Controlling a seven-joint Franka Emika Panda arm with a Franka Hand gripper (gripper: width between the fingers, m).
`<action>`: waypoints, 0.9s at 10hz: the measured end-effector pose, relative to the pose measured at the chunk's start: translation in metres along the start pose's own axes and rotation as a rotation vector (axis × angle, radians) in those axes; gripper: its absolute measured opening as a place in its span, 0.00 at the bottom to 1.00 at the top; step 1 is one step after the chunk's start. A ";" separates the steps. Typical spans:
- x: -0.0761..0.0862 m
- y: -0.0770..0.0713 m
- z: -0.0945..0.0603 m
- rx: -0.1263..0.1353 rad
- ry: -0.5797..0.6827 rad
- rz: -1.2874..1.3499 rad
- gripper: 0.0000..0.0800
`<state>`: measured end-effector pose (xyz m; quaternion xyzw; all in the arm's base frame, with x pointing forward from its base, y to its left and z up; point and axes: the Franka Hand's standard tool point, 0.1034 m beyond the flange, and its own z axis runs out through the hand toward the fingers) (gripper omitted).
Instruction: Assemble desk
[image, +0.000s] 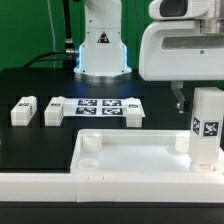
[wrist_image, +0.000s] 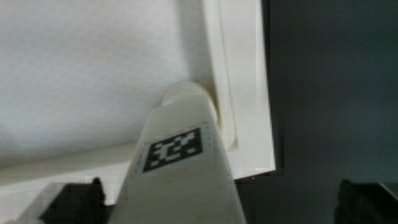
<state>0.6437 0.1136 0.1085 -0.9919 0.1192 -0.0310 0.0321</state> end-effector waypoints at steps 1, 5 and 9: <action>0.000 -0.001 0.000 0.002 -0.001 0.041 0.66; -0.001 0.002 0.001 0.000 -0.007 0.299 0.37; -0.001 -0.002 0.004 0.052 -0.020 0.955 0.37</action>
Offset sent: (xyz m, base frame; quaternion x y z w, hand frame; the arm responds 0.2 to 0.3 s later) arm 0.0000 0.0000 0.0000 0.0000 0.0000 0.1938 0.9810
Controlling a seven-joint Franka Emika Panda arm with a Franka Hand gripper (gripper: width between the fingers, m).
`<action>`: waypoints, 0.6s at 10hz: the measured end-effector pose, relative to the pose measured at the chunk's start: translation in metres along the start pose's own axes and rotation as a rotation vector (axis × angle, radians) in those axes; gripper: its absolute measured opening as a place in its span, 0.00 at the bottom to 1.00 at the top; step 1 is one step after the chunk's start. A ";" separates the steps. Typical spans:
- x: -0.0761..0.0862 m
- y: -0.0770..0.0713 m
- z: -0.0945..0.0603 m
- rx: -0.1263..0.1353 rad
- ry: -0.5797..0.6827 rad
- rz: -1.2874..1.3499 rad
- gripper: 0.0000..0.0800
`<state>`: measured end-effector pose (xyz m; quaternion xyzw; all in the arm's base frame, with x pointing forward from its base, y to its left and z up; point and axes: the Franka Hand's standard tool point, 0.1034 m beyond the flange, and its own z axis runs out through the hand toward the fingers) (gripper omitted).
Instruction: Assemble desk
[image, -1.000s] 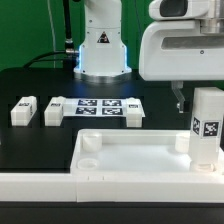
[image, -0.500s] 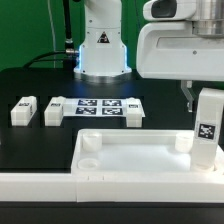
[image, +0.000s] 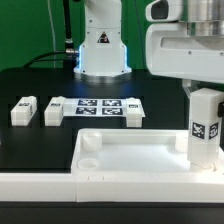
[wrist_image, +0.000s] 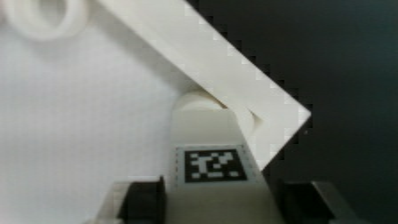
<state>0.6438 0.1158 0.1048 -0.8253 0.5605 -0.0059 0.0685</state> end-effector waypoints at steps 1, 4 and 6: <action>-0.005 -0.003 0.002 0.028 -0.003 0.153 0.37; -0.010 -0.004 0.002 0.074 -0.034 0.375 0.50; -0.009 -0.003 0.002 0.069 -0.032 0.279 0.67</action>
Offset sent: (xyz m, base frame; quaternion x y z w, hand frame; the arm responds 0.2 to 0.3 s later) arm 0.0000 0.0000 0.0000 0.0000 0.0000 0.1296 0.9916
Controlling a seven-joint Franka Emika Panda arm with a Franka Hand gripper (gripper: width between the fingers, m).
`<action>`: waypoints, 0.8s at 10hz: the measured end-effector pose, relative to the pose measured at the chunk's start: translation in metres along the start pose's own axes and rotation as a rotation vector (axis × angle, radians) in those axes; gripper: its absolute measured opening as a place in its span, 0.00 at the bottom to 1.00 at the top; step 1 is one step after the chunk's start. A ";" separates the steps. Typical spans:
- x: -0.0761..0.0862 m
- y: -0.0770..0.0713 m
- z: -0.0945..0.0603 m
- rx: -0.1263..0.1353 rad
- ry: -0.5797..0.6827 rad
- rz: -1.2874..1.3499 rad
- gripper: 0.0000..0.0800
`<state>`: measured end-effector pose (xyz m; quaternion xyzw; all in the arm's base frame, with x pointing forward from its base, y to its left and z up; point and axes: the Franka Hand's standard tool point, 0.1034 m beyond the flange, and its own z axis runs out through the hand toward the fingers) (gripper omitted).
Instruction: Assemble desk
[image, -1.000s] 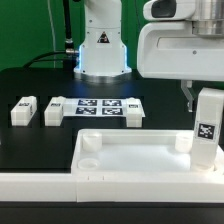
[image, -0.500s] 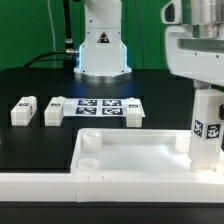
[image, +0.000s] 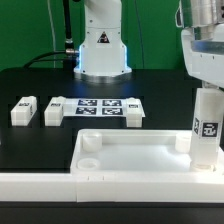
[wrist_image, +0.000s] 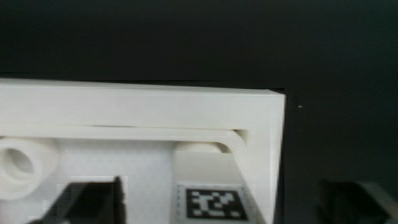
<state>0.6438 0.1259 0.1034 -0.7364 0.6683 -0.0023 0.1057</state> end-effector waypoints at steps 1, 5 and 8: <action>0.007 0.002 -0.004 -0.048 -0.019 -0.215 0.77; 0.008 0.004 -0.006 -0.084 -0.052 -0.574 0.81; 0.016 0.003 -0.009 -0.106 -0.042 -0.935 0.81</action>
Offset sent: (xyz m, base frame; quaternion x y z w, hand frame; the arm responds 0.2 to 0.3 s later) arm 0.0000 0.0000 0.0000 0.0000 0.0000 -0.1938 0.9810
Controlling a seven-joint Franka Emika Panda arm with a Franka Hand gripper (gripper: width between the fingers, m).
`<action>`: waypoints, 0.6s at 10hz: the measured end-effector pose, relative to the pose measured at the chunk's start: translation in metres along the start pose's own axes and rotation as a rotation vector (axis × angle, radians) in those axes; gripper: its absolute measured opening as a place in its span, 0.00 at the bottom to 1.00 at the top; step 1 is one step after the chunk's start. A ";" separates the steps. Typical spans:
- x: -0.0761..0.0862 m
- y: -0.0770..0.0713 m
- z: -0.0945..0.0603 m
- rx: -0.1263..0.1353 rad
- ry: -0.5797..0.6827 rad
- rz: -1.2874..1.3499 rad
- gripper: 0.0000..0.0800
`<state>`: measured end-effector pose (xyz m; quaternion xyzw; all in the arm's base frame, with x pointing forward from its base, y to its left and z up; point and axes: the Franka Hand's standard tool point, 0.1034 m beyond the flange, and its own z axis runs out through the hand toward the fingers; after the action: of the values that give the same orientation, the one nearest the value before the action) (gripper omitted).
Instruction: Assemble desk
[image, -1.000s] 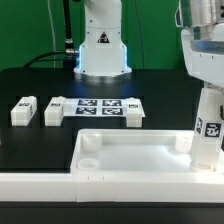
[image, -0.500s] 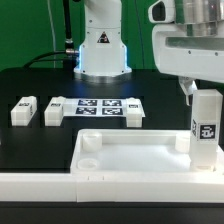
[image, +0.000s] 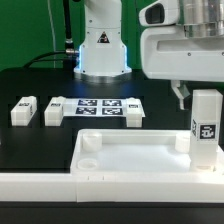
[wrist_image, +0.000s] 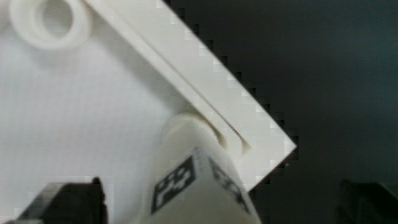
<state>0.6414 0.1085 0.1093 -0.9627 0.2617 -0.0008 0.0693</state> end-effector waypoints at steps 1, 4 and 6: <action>0.003 0.000 -0.002 -0.025 0.019 -0.153 0.81; 0.002 -0.002 -0.002 -0.038 0.024 -0.207 0.81; 0.001 -0.002 -0.002 -0.036 0.025 -0.148 0.63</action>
Offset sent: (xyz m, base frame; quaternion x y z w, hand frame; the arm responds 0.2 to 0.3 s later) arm 0.0000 0.0000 0.0000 0.0000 0.0000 0.0650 0.9979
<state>0.6435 0.1094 0.1113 -0.9803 0.1909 -0.0130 0.0482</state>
